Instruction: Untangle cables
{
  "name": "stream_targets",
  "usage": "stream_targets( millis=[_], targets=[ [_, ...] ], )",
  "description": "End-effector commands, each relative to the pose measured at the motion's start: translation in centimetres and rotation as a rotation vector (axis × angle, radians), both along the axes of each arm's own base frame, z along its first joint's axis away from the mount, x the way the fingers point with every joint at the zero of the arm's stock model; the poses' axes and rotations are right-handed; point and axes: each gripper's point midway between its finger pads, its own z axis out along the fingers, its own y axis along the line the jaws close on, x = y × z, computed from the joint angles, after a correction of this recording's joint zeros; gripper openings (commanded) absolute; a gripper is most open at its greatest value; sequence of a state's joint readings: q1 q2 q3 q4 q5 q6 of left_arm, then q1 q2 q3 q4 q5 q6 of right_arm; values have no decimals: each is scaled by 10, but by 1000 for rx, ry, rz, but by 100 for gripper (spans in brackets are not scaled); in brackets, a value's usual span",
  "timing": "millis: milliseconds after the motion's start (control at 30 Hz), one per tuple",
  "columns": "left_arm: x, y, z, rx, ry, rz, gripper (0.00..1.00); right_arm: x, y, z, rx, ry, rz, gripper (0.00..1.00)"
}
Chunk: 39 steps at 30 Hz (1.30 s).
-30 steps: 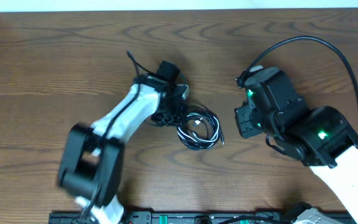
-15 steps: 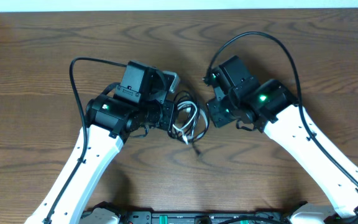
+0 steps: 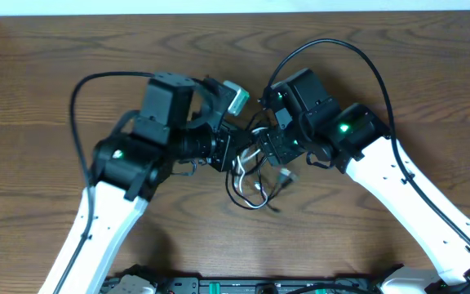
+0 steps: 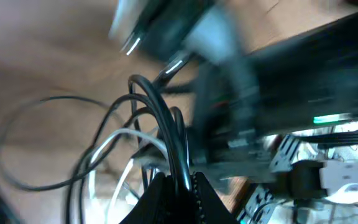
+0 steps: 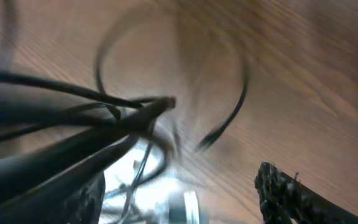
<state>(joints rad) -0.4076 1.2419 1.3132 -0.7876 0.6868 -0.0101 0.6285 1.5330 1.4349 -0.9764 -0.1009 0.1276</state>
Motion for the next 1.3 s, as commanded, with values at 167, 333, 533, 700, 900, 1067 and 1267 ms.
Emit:
stream_targets(
  millis=[167, 333, 533, 700, 900, 1067, 1267],
  targets=[
    [-30, -1, 60, -131, -120, -61, 11, 16, -16, 2, -83, -80, -42, 1],
    [-42, 4, 74, -159, -139, -46, 11, 38, -64, 6, -238, -179, -340, 1],
    [-43, 34, 71, -54, -196, 106, 36, 40, -170, 26, -522, -312, -801, 1],
    [-39, 66, 57, 80, -207, 256, 37, 31, -207, 15, -517, -195, -938, 1],
    [-36, 64, 51, 90, -180, 260, 42, 35, -115, -12, -92, 90, -480, 1],
    [-32, 53, 36, 85, -89, 227, 56, -20, 16, 44, 454, 84, 398, 1],
    [-24, 49, -2, 174, 60, 209, 65, -6, 12, 22, 241, 4, 336, 1]
  ],
)
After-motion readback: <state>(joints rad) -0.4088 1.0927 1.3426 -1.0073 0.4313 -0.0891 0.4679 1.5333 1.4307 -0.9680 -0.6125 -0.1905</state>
